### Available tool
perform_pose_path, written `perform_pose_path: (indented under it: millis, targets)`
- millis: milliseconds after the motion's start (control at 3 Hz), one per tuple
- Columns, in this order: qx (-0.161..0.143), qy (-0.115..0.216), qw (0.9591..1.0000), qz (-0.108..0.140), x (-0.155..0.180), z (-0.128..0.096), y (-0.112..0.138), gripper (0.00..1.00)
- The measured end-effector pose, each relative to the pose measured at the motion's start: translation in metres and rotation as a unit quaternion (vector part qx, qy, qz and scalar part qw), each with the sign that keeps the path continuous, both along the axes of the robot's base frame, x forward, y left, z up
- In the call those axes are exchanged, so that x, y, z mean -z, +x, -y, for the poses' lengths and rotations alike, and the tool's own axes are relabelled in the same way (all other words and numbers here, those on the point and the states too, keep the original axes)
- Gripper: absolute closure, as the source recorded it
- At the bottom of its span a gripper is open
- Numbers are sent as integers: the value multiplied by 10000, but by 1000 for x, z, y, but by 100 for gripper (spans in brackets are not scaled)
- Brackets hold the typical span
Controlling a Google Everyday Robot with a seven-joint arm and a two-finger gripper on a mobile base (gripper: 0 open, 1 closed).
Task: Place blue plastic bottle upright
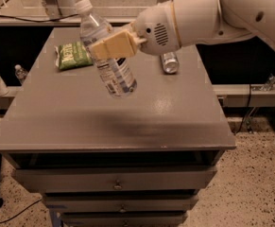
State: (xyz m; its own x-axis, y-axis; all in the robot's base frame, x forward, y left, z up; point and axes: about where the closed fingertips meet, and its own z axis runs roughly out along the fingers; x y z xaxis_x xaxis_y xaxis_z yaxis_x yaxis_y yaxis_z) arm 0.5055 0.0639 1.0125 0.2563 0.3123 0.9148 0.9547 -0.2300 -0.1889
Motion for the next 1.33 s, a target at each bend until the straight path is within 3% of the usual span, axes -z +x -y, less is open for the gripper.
perform_pose_path:
  millis: [333,667,1000,1333]
  targets:
    - [-432,460,9974,336,7,12,-9,100]
    - [-878,1083,9878,687,10,35,-24,100]
    - [-957,1133,9854,833,12,35,-25,100]
    - [-955,1130,9856,819,12,35,-25,100]
